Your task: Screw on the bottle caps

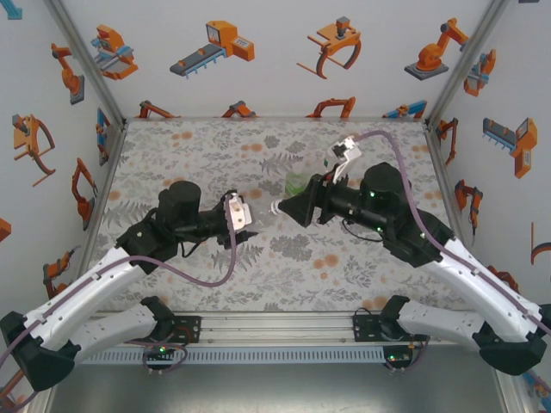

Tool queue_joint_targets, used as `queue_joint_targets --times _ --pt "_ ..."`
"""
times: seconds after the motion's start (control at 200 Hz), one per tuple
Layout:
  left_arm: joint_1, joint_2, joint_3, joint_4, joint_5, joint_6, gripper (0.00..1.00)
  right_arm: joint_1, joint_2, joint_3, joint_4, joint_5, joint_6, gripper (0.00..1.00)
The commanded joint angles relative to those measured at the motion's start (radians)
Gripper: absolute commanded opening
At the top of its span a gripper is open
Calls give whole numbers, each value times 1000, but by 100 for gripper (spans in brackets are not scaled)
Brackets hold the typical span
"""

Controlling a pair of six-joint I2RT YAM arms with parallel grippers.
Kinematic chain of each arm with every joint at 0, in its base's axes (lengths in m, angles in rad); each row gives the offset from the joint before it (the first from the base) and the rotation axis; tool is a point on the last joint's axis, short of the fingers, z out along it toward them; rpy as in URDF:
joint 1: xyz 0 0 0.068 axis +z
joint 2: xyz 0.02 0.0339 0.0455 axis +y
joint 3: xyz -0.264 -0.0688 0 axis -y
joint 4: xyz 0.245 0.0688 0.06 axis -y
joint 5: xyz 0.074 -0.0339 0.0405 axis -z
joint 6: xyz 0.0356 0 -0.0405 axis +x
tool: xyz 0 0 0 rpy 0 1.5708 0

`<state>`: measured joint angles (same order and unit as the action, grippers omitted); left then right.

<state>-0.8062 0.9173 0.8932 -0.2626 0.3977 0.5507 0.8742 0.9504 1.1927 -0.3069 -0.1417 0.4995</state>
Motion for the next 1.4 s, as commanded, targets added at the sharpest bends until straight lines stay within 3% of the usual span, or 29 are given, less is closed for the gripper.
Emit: queue_joint_targets --times 0.0,0.14,0.25,0.456,0.606,0.811,1.397 --pt "-2 -32 -8 84 51 -60 0 5 -84 -53 136 60 -199 63" --pt "-3 -42 2 134 120 -151 0 5 -180 -179 382 -2 -299 63" --pt "-3 -47 -24 242 201 -247 0 5 -206 -208 501 -139 -352 63" --pt "-5 -30 -72 528 396 -443 0 4 -125 -143 591 -464 -366 63" --pt "-5 2 -93 711 500 -578 0 4 -63 -146 787 -622 -320 63" --pt "-20 37 -93 798 611 -646 0 4 -26 -128 851 -640 -329 64" --pt "-45 52 -97 799 629 -625 0 5 9 -103 908 -701 -223 34"
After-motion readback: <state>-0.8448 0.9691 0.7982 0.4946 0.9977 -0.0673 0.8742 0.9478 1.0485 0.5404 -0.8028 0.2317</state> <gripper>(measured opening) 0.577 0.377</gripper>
